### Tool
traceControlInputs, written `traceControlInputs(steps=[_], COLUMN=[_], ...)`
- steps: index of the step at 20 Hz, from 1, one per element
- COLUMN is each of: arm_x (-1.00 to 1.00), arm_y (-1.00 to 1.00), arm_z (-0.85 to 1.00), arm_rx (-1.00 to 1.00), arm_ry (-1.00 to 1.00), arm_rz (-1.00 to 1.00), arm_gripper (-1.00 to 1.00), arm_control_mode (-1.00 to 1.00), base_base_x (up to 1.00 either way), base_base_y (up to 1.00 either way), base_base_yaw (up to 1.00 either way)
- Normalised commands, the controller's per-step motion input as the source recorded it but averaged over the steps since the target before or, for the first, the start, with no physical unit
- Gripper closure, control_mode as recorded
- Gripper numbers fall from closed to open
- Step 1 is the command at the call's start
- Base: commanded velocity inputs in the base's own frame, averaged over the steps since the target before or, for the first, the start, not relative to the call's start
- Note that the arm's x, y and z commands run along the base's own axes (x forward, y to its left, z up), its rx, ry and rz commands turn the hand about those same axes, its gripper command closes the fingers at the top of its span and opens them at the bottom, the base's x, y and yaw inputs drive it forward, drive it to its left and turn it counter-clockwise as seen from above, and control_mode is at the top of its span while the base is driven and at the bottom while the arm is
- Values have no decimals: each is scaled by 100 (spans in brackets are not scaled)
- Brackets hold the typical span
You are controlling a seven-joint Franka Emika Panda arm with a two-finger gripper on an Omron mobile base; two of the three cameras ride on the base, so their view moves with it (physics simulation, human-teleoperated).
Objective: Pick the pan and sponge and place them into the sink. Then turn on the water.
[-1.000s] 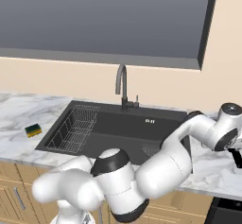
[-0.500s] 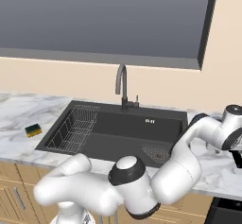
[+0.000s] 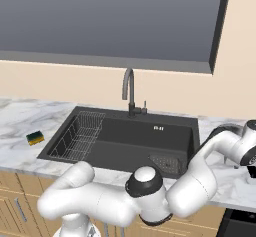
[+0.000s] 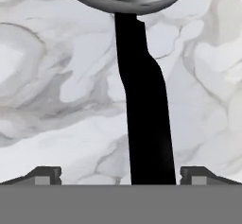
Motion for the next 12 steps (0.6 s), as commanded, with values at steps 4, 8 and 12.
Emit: traceControlInputs(steps=[4, 8, 12], arm_x=[12, 21, 24], arm_y=[-20, -8, 0], arm_z=[-40, -31, -16], arm_rx=[0, 0, 0], arm_ry=[0, 0, 0], arm_rz=[0, 0, 0], arm_gripper=[-100, 100, 100], arm_control_mode=[-100, -100, -100], base_base_x=[0, 0, 0], base_base_y=[0, 0, 0], base_base_yaw=[0, 0, 0])
